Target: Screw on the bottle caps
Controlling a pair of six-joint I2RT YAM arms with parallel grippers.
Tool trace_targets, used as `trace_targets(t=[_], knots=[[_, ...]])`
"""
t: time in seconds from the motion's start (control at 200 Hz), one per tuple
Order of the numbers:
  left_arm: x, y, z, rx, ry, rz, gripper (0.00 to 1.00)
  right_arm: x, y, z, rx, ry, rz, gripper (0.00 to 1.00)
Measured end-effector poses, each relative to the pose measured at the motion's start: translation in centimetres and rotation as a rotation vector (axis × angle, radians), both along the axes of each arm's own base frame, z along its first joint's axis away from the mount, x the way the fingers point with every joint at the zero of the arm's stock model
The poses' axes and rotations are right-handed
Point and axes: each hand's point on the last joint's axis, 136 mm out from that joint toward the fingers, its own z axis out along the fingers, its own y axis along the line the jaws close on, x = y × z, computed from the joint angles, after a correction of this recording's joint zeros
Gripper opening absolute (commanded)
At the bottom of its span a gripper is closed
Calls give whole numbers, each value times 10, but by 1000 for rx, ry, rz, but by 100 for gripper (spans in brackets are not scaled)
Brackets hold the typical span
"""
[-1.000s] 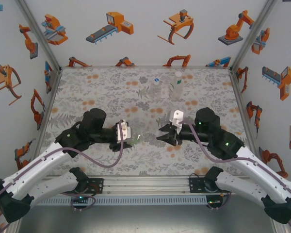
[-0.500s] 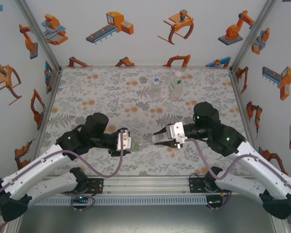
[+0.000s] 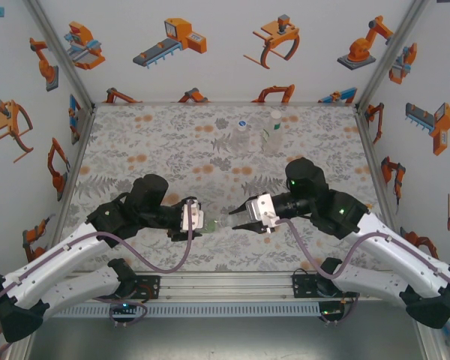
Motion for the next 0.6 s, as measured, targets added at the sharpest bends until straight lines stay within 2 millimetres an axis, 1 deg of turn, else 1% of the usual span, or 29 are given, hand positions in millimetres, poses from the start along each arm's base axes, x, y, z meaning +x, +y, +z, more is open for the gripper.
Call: trace_targets(t=[0.285, 0.601], knots=[[0, 0, 0, 2, 3, 4, 0, 1, 4, 3, 15, -24, -7, 0], [2, 3, -4, 22, 25, 31, 0, 4, 10, -4, -4, -10, -4, 0]])
